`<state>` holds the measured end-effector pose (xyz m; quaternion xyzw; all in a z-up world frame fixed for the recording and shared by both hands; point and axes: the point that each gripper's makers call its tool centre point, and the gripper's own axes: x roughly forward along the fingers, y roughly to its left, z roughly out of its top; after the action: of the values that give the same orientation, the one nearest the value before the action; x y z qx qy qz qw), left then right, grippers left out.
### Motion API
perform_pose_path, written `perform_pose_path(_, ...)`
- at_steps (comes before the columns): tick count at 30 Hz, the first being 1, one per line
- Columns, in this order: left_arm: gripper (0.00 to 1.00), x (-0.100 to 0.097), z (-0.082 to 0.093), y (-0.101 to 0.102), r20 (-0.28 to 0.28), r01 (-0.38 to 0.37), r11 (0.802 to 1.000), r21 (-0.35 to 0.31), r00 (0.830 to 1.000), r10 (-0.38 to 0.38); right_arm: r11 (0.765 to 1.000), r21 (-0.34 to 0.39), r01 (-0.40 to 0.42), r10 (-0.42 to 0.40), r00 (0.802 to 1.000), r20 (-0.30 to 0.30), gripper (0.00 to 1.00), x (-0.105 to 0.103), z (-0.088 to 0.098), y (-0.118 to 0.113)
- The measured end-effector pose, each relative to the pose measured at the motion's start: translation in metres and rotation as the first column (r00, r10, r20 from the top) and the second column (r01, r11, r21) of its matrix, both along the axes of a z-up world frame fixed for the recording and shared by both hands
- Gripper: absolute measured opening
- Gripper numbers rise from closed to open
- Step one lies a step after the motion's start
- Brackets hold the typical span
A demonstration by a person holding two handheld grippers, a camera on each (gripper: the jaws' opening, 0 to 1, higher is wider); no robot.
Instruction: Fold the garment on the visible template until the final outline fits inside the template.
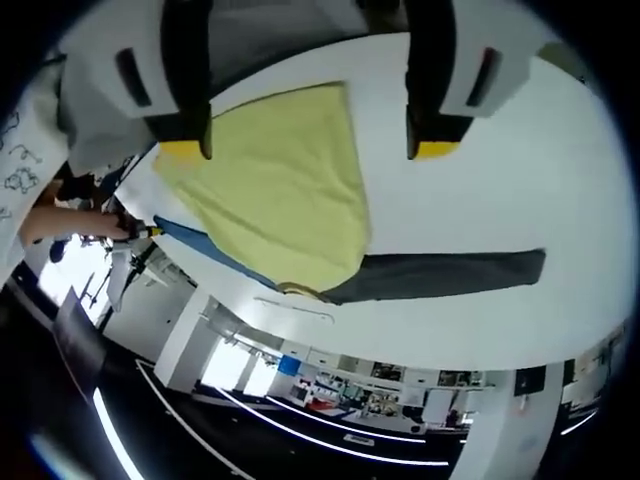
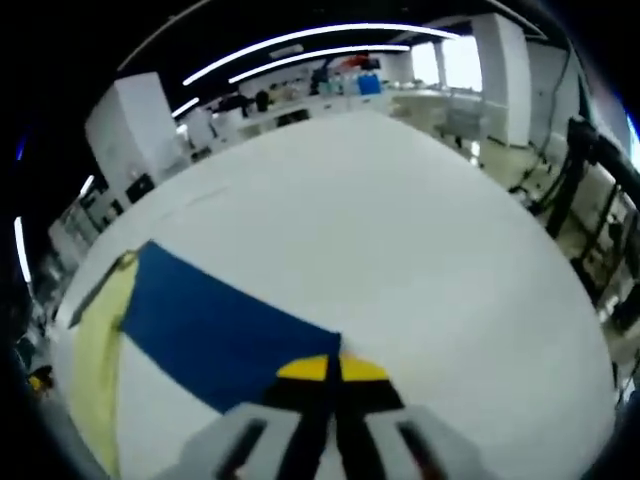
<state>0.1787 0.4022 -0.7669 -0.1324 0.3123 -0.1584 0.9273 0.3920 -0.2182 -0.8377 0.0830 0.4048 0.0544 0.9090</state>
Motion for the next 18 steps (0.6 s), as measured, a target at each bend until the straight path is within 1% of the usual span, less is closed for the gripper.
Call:
perform_pose_path(1,0.77,0.0,0.0,0.0,0.0,0.001,1.0,0.001,1.0,-0.001,1.0,-0.002,0.007,-0.007,1.0,0.004,0.0,0.003,0.001,-0.001)
perform_pose_path(3,0.77,0.0,0.0,0.0,-0.003,-0.001,1.0,-0.002,1.0,0.001,1.0,-0.008,0.013,-0.013,1.0,0.012,0.0,0.016,0.001,-0.009)
perform_pose_path(4,0.76,0.0,0.0,0.0,-0.005,-0.001,1.0,0.0,1.0,0.001,1.0,-0.01,0.018,-0.018,1.0,0.017,0.0,0.012,0.003,-0.011)
perform_pose_path(5,0.76,0.0,-0.001,0.001,-0.008,-0.002,1.0,0.003,1.0,0.002,1.0,-0.011,0.021,-0.02,1.0,0.02,0.0,0.015,0.005,-0.012)
perform_pose_path(7,0.76,0.0,-0.001,0.001,-0.01,-0.001,1.0,0.007,1.0,0.001,1.0,-0.019,0.021,-0.02,0.999,0.03,0.0,0.031,0.007,-0.015)
perform_pose_path(9,0.76,0.0,-0.001,0.001,-0.013,-0.005,1.0,0.005,1.0,0.005,0.999,-0.037,0.016,-0.014,0.999,0.044,0.0,0.038,0.011,-0.014)
perform_pose_path(11,0.76,0.0,-0.002,0.003,-0.017,-0.007,1.0,0.007,1.0,0.007,0.999,-0.039,0.014,-0.012,0.999,0.047,0.0,0.043,0.016,-0.014)
perform_pose_path(12,0.76,-0.001,-0.003,0.003,-0.02,-0.009,1.0,0.008,1.0,0.009,0.999,-0.053,0.002,0.001,0.998,0.057,0.0,0.049,0.019,-0.013)
perform_pose_path(14,0.76,-0.001,-0.004,0.004,-0.024,-0.01,1.0,0.012,1.0,0.011,0.998,-0.063,-0.008,0.011,0.998,0.058,0.0,0.054,0.023,-0.012)
perform_pose_path(18,0.76,-0.001,-0.006,0.005,-0.028,-0.013,1.0,0.011,1.0,0.013,0.998,-0.065,-0.019,0.024,0.998,0.063,0.0,0.063,0.024,-0.011)
